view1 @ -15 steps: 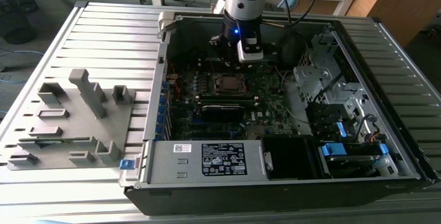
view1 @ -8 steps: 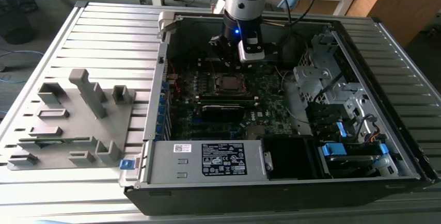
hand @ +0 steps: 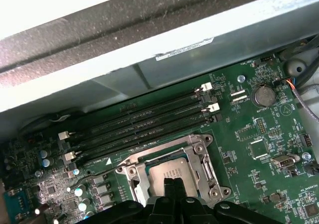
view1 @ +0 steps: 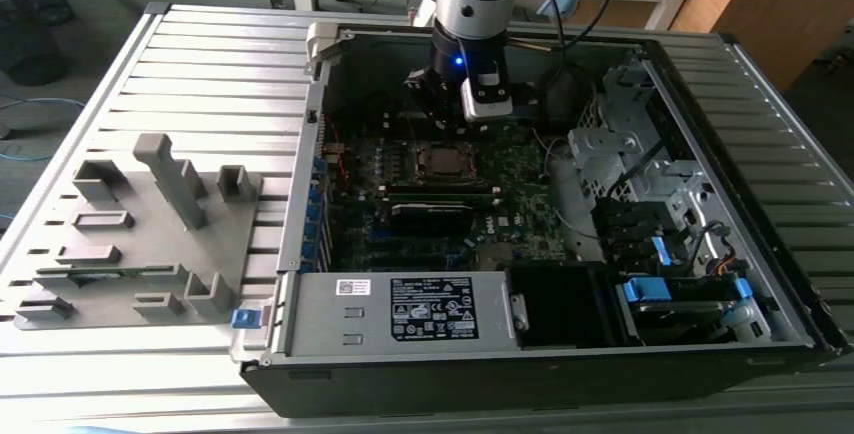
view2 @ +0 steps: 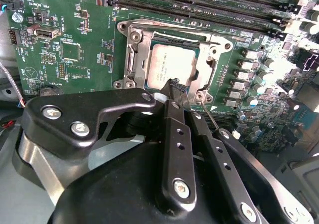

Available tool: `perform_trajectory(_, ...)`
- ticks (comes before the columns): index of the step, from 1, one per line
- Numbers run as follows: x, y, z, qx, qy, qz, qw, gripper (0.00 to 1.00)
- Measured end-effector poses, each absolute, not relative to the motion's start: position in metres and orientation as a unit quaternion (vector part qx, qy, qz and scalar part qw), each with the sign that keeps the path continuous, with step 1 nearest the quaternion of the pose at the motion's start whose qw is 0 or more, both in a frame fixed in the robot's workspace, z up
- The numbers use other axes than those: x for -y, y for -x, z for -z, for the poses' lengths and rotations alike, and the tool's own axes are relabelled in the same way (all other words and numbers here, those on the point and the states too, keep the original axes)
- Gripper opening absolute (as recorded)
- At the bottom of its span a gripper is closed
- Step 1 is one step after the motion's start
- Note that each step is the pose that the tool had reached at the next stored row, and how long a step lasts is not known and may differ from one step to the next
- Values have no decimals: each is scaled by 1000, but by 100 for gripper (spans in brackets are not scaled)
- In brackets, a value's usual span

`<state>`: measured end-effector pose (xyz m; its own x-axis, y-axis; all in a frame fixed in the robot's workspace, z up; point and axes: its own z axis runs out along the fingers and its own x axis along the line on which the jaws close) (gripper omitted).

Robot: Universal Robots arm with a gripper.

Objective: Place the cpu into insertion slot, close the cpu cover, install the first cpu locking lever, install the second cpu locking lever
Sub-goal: 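Close the cpu cover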

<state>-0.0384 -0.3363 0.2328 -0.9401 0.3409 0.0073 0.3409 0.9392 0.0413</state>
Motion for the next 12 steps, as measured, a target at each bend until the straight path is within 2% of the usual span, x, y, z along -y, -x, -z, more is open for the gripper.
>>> perform_trajectory(12, 336, 38, -232, 992, 123, 21, 1, 11)
